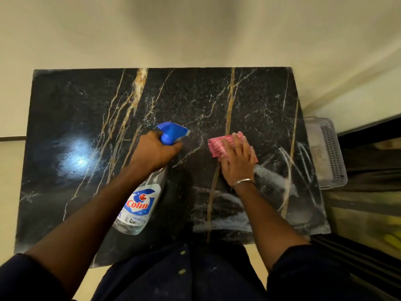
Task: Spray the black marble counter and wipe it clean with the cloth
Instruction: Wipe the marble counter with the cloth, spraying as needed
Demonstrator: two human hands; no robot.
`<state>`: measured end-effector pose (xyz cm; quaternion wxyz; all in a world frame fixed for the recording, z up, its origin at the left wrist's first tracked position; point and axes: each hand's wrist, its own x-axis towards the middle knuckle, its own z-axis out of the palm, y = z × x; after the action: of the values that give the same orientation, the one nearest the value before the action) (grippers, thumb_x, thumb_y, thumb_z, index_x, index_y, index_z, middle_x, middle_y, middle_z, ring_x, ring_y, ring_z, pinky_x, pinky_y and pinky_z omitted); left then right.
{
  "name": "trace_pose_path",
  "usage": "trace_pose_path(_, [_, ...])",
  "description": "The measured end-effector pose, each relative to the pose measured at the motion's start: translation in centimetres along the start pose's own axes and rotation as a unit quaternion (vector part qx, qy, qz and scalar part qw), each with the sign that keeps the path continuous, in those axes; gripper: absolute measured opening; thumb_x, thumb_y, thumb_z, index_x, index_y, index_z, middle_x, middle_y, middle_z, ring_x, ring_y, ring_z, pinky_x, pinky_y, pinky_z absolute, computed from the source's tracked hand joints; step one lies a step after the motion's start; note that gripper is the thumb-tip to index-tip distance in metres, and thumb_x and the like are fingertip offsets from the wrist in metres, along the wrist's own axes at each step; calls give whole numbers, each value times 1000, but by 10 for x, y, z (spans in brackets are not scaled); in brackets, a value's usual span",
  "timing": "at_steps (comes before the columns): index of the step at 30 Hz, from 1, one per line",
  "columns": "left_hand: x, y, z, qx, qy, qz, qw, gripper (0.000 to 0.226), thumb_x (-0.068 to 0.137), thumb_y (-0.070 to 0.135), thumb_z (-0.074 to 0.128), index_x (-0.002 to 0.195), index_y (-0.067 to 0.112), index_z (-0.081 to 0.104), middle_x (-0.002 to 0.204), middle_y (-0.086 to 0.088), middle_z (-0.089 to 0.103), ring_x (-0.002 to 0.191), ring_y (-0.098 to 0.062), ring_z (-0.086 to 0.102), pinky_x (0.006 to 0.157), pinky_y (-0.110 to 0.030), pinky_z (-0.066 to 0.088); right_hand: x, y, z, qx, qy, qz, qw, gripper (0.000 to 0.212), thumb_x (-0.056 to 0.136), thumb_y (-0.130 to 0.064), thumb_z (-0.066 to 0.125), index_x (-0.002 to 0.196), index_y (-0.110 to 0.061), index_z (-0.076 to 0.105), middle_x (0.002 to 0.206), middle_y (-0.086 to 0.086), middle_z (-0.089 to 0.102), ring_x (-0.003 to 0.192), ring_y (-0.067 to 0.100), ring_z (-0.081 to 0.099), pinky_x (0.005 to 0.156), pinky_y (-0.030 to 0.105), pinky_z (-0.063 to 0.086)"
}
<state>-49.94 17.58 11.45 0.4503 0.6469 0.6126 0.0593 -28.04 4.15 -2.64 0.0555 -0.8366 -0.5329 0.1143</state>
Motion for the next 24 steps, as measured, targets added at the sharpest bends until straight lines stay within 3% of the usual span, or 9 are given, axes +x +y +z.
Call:
trace_pose_path(2, [-1,0,2,-18,-17,5,1000,37,83,32,71,113,12,61,77,1,65,68,-9,64,56,-18,47,-4,36,-9,-5,9,58,998,60,92,-39,30,151,-30,34,164,5,21,151,30,13,119,57,14])
trace_pose_path(5, [-3,-2,2,-9,-12,7,1000,32,83,32,71,106,12,63,71,5,62,59,-5,60,49,-11,40,-5,75,-18,0,28,132,991,65,89,-43,26,151,-25,37,163,9,23,150,35,14,118,59,14])
trace_pose_path(10, [-13,-8,7,18,-14,3,1000,28,83,32,71,103,16,62,69,9,58,59,-3,57,50,-13,37,-2,30,-7,23,46,223,973,65,89,-40,31,153,-27,34,164,8,18,151,35,9,118,60,10])
trace_pose_path(13, [-19,-12,15,33,-26,0,999,34,82,35,71,106,12,64,70,10,58,60,-3,57,51,-13,36,-14,-33,6,28,11,122,992,64,90,-41,33,153,-32,28,165,9,15,151,35,7,118,60,5])
trace_pose_path(16, [-24,-17,22,45,-11,-1,999,36,80,41,73,99,11,67,66,11,57,59,-1,55,49,-14,35,-35,-83,22,10,-12,-12,1000,60,92,-41,32,151,-34,31,164,6,19,151,33,10,118,61,11])
trace_pose_path(20, [-29,-21,28,45,-22,-21,999,35,82,40,72,102,12,64,72,6,60,61,-2,56,50,-15,36,-40,-55,22,-17,-47,-145,988,57,93,-40,38,150,-33,34,164,3,18,152,31,9,117,61,14])
trace_pose_path(22, [-31,-22,30,36,-35,-27,998,36,84,37,71,107,11,63,74,6,60,63,-2,56,51,-15,36,-36,-21,14,-13,-34,-134,990,57,92,-39,39,148,-31,39,164,4,21,151,30,10,118,60,13])
trace_pose_path(24, [-32,-19,32,40,-37,-23,998,35,85,34,70,109,9,63,72,11,56,63,-1,55,51,-13,35,-35,16,5,-12,-13,-68,998,59,92,-40,36,150,-29,37,163,5,22,152,30,11,119,60,14])
